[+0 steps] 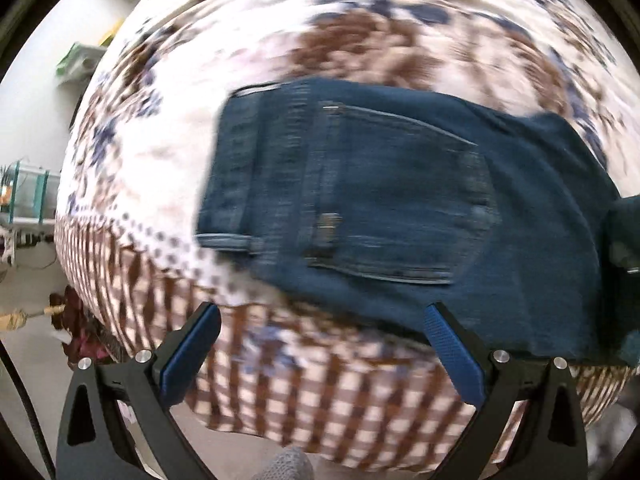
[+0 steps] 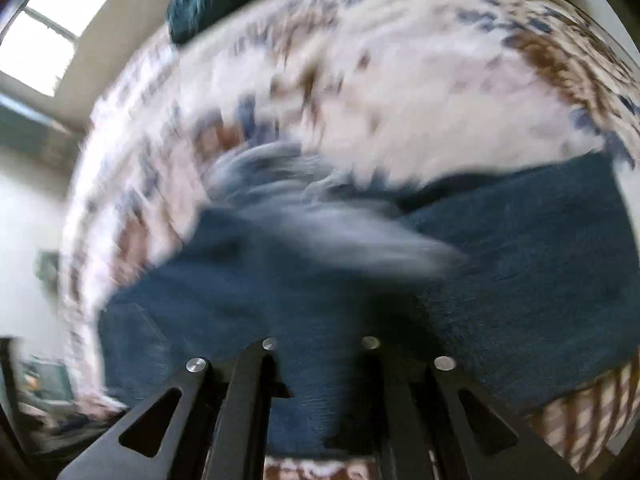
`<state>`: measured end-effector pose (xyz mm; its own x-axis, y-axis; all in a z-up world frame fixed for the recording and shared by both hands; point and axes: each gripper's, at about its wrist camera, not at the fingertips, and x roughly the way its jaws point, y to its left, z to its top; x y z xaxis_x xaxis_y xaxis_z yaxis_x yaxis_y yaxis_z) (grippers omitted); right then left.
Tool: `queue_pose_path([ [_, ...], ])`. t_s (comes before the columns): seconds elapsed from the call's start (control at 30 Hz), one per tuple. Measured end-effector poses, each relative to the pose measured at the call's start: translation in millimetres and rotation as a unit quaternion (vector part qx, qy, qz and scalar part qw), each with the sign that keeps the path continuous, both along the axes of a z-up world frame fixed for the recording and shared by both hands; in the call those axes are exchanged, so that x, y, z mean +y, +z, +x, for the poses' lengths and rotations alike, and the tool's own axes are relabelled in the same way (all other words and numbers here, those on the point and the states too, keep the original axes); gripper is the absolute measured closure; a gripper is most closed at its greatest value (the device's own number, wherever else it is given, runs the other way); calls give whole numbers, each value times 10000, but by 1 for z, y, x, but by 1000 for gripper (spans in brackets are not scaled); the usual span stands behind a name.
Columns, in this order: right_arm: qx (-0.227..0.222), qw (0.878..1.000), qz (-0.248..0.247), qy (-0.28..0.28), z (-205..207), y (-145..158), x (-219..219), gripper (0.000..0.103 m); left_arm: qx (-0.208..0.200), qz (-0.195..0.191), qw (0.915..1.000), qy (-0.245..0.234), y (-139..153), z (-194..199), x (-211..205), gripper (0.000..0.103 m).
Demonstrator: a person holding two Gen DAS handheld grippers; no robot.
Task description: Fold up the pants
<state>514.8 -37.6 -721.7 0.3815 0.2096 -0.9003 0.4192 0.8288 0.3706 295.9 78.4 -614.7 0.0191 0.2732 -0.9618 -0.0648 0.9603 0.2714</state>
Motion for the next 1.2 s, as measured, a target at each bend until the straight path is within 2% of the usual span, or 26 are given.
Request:
queue_pose_path([
  [0.03, 144, 9998, -27, 127, 5, -7, 7, 64, -19, -49, 10000, 48, 3, 8, 5, 0],
  [0.07, 291, 9991, 26, 315, 8, -12, 15, 57, -37, -114, 9999, 67, 7, 8, 10, 0],
  [0.13, 229, 9965, 328, 729, 5, 0, 20, 37, -104, -239, 9996, 86, 15, 13, 11, 0],
  [0.2, 121, 9930, 649, 975, -4, 20, 15, 30, -192, -480, 9986, 148, 25, 19, 3, 0],
  [0.3, 74, 9894, 1108, 940, -29, 41, -16, 28, -286, -984, 9945, 207, 34, 26, -19, 0],
  [0.4, 329, 9941, 978, 333, -58, 51, -65, 28, -229, -1418, 9895, 171, 28, 38, -47, 0],
  [0.43, 592, 9950, 798, -29, -70, 48, -91, 28, -176, -1584, 9871, 113, 21, 42, -61, 0],
  [0.5, 846, 9923, 665, -618, -94, 40, -132, 28, -32, -1712, 9852, -73, 5, 50, -87, 0],
  [0.6, 1218, 9801, 593, -1452, -123, 20, -181, 28, 453, -1951, 9795, -199, -33, 57, -128, 3],
  [0.67, 1368, 9712, 823, -1768, -135, 4, -200, 28, 695, -1996, 9771, -242, -54, 57, -145, 18],
  [0.7, 1403, 9676, 991, -1850, -138, -6, -208, 28, 738, -1847, 9796, -287, -64, 56, -151, 42],
  [0.73, 1506, 9643, 1094, -1881, -140, -17, -212, 28, 725, -1772, 9809, -353, -69, 55, -154, 62],
  [0.83, 1707, 9575, 1341, -1897, -142, -34, -215, 28, 561, -1776, 9815, -436, -69, 43, -149, 82],
  [0.9, 1770, 9545, 1437, -1920, -141, -43, -217, 28, 611, -1565, 9843, -544, -68, 28, -141, 90],
  [1.0, 1863, 9540, 1426, -1864, -137, -52, -219, 28, 757, -1576, 9838, -406, -67, 9, -121, 88],
  [1.07, 1902, 9544, 1411, -1817, -133, -52, -220, 29, 698, -1840, 9804, -95, -55, 8, -112, 87],
  [1.17, 1888, 9575, 1330, -1731, -127, -50, -216, 40, 392, -2333, 9713, 229, -30, 16, -112, 70],
  [1.2, 1883, 9596, 1247, -1680, -127, -48, -216, 44, 326, -2461, 9684, 250, -26, 20, -116, 53],
])
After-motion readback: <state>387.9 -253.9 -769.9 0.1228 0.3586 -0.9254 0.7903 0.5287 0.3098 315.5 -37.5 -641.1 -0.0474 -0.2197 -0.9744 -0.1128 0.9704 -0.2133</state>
